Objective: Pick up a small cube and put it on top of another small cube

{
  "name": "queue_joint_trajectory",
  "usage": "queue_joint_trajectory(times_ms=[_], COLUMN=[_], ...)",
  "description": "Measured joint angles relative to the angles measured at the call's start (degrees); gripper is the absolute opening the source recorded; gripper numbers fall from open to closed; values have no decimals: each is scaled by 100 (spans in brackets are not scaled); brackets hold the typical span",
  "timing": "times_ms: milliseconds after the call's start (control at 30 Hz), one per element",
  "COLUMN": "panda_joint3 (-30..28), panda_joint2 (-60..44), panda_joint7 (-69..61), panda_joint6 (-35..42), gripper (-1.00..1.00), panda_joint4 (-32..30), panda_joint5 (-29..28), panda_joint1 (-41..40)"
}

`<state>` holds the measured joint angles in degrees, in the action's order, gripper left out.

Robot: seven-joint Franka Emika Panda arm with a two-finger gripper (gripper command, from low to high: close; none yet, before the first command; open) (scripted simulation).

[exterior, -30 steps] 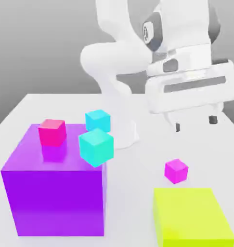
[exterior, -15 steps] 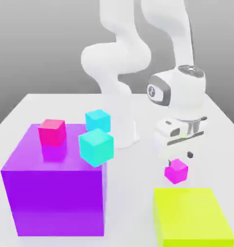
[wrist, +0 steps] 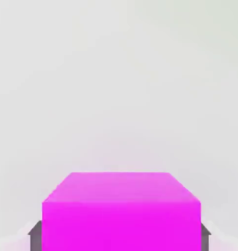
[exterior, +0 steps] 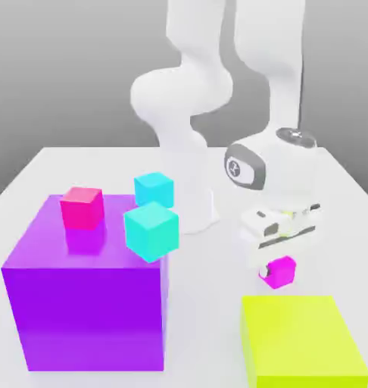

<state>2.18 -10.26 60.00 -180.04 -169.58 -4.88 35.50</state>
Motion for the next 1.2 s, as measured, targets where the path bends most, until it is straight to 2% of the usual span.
queue_joint_trajectory(times_ms=[133, 233, 367, 433, 567, 1000, 1067, 1200], panda_joint3=[559, 659, 638, 594, 284, -1179, -1409, -1737], panda_joint2=[547, 982, 1560, 1541, 1354, 1716, 1949, 2673], panda_joint7=[-402, -622, -617, -555, -751, -3054, -3532, -4491], panda_joint6=[469, 834, 1295, 1566, 2254, 5018, 5350, 5801], gripper=[-100, -100, -100, -100, -100, -100, -100, -100], panda_joint4=[-75, -149, -277, -59, 710, 3405, 3513, 3185], panda_joint5=[524, 858, 915, 699, 356, 215, 209, 88], panda_joint1=[-428, -398, -347, -486, -979, -2980, -3152, -3338])
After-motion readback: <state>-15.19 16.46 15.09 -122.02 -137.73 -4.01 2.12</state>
